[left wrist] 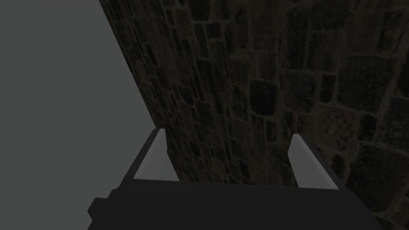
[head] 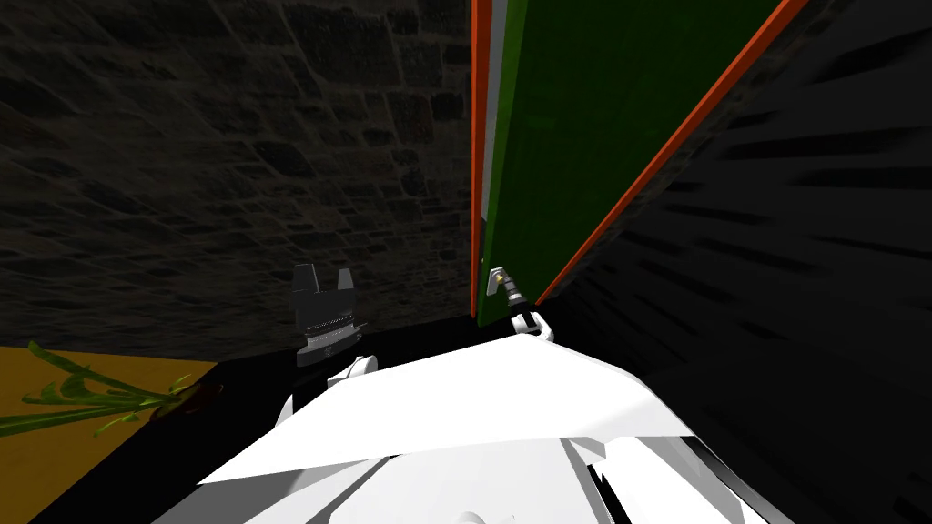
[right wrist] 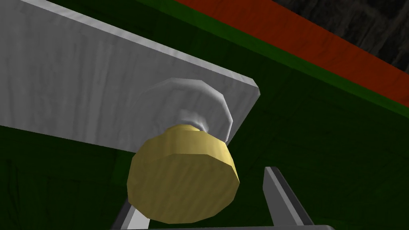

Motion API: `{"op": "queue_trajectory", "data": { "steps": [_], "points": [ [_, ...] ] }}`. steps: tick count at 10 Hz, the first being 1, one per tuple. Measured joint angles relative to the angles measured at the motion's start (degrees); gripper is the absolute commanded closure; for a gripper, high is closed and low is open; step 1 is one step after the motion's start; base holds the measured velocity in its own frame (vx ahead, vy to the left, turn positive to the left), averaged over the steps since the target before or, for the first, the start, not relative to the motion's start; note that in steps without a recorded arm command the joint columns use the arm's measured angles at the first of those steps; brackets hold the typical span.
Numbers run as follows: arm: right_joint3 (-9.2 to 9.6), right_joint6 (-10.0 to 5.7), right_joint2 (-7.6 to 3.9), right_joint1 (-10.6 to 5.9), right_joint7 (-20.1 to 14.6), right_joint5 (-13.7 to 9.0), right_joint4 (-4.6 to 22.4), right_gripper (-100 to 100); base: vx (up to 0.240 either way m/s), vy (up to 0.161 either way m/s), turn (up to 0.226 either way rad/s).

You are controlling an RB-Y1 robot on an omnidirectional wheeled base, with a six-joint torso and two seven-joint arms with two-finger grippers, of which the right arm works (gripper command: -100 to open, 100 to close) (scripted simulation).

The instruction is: Pull the door open

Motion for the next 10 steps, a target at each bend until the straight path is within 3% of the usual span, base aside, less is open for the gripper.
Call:
{"op": "queue_trajectory", "data": {
  "steps": [3,4,6,10],
  "points": [
    [0.92,0.63,0.09,-0.06,-2.5,-3.8,-0.4,100,-0.049,-0.039,0.060],
    [1.08,0.21,0.16,-0.62,-3.1,-4.6,0.7,100,-0.012,-0.008,0.003],
    [1.66,1.07,0.28,0.43,-4.2,-6.2,-1.1,100,-0.035,-0.033,0.050],
    [2.41,1.34,0.46,0.34,-6.5,-9.4,-0.9,100,-0.031,-0.022,0.029]
  ]
}}
